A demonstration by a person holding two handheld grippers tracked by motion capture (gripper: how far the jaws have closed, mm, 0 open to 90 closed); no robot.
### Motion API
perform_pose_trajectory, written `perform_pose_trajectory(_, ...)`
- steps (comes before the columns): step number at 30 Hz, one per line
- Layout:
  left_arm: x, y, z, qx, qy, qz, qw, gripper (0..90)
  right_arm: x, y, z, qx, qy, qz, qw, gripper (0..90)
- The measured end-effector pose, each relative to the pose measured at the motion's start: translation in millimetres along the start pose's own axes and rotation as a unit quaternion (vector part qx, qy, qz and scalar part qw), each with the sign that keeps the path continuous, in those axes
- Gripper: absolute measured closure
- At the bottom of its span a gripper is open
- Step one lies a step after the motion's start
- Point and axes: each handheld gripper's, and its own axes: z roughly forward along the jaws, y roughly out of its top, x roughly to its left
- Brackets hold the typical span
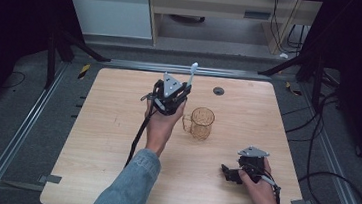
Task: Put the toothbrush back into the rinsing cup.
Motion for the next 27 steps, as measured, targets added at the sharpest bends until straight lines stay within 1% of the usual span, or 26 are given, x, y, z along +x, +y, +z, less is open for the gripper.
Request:
perform_pose_trajectory(5, -0.5, 0.0, -0.3, -0.005, 0.004, 0.001, 1.0000, 78.5, 0.0, 0.0, 0.0, 0.000, 0.000, 0.000, 1.0000, 0.5)
perform_pose_trajectory(11, -1.1, -2.0, 2.0, -0.018, 0.001, -0.007, 0.9998, 78.4, -0.5, -0.1, -0.2, 0.000, 0.001, -0.003, 1.0000, 0.5)
perform_pose_trajectory(17, -2.4, -4.2, 3.9, -0.041, 0.000, -0.014, 0.9991, 78.5, -0.6, 0.0, -0.4, 0.000, 0.001, -0.003, 1.0000, 0.5)
perform_pose_trajectory(23, -3.8, -8.2, 5.1, -0.056, -0.003, -0.020, 0.9982, 78.4, -0.5, -0.1, -0.4, 0.001, 0.001, -0.003, 1.0000, 0.5)
perform_pose_trajectory(25, -4.1, -10.1, 4.9, -0.067, -0.004, -0.025, 0.9974, 78.5, -0.6, -0.1, -0.3, 0.001, 0.001, -0.003, 1.0000, 0.5)
perform_pose_trajectory(26, -3.7, -11.2, 4.5, -0.069, -0.006, -0.025, 0.9973, 78.5, -0.6, -0.1, -0.4, 0.001, 0.001, -0.003, 1.0000, 0.5)
perform_pose_trajectory(27, -4.3, -12.1, 4.6, -0.072, -0.006, -0.029, 0.9969, 78.4, -0.5, -0.1, -0.3, 0.001, 0.001, -0.003, 1.0000, 0.5)
